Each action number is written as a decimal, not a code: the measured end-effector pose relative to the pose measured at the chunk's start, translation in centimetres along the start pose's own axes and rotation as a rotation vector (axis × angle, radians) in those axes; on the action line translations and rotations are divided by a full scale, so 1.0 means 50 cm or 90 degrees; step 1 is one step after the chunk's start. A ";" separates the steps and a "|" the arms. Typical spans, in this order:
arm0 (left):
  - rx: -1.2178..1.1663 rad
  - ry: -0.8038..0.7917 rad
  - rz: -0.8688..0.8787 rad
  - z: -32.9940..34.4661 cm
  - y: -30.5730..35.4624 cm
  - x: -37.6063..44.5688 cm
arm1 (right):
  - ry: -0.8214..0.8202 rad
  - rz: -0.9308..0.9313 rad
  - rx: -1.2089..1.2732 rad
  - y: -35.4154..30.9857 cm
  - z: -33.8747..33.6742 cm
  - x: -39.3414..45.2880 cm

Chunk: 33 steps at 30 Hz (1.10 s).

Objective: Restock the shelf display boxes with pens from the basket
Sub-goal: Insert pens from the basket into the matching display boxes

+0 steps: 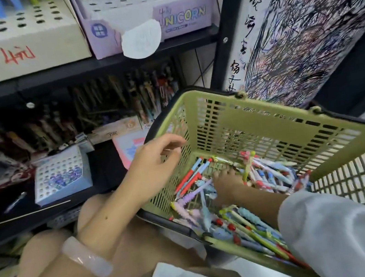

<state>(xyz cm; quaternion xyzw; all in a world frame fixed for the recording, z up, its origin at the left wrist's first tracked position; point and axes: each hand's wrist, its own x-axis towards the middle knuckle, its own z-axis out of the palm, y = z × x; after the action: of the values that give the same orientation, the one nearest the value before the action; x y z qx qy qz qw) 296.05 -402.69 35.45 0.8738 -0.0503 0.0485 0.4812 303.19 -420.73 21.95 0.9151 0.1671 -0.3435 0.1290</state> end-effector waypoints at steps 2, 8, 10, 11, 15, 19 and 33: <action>-0.005 -0.001 -0.001 0.001 0.001 0.000 | 0.008 0.005 0.036 -0.004 0.006 0.002; -0.032 0.011 -0.005 -0.001 0.006 -0.003 | 0.094 -0.015 0.155 -0.001 0.032 0.007; -0.048 0.012 -0.010 -0.004 0.008 -0.006 | 0.139 -0.013 0.236 0.014 0.026 0.007; -0.052 0.012 -0.013 -0.005 0.009 -0.007 | 0.160 -0.021 0.286 0.024 0.020 0.007; -0.054 0.009 -0.025 -0.006 0.013 -0.003 | 0.231 -0.076 0.504 0.072 -0.023 -0.016; -0.061 -0.010 -0.068 0.014 0.014 0.009 | 0.224 -0.159 0.653 0.108 -0.081 -0.077; -0.433 -0.254 -0.319 0.138 0.081 0.033 | 0.262 -0.376 0.995 0.047 -0.155 -0.207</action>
<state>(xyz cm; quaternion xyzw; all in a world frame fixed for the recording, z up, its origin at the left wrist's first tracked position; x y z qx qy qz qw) 297.41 -410.72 35.39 0.6440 0.0575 -0.2578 0.7180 301.34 -422.41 34.83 0.7046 0.1340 -0.2069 -0.6654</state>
